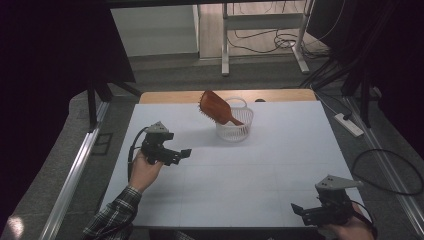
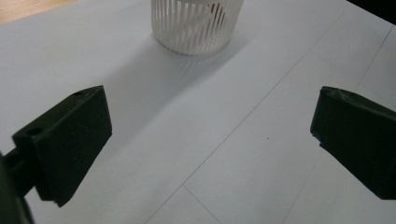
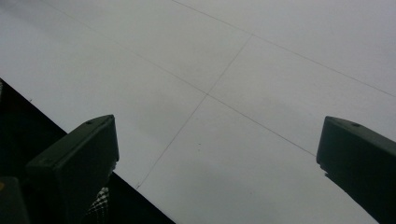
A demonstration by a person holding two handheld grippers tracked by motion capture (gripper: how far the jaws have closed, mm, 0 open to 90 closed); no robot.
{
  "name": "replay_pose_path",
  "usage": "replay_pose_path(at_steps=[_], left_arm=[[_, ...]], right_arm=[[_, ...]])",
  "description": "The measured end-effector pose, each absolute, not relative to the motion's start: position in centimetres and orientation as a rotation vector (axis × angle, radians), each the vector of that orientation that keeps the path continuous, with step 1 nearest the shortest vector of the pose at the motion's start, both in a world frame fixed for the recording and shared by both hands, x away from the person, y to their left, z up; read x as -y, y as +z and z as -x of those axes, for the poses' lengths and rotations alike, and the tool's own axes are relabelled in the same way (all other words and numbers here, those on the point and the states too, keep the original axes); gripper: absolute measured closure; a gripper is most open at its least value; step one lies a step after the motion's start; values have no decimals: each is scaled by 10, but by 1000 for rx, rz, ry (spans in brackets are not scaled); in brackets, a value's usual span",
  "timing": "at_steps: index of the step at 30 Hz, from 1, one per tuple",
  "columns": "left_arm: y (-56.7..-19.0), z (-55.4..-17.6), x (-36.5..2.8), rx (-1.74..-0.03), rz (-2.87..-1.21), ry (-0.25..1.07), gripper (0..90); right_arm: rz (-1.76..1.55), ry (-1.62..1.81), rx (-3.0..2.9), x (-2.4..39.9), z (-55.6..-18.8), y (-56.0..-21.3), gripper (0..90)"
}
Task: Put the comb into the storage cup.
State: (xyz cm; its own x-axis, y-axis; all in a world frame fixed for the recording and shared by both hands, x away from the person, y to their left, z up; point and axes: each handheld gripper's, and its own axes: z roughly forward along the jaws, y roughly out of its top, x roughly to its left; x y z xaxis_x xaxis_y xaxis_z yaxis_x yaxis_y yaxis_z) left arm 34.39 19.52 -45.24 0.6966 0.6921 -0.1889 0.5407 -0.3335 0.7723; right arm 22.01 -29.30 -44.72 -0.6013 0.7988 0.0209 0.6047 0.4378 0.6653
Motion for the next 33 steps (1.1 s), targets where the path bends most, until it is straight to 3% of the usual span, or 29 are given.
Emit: replay_pose_path(at_steps=[33], left_arm=[[-455, -298, -210, -965, -2042, 242, 0]], right_arm=[[-1203, 920, -2400, 292, -220, -447, 0]])
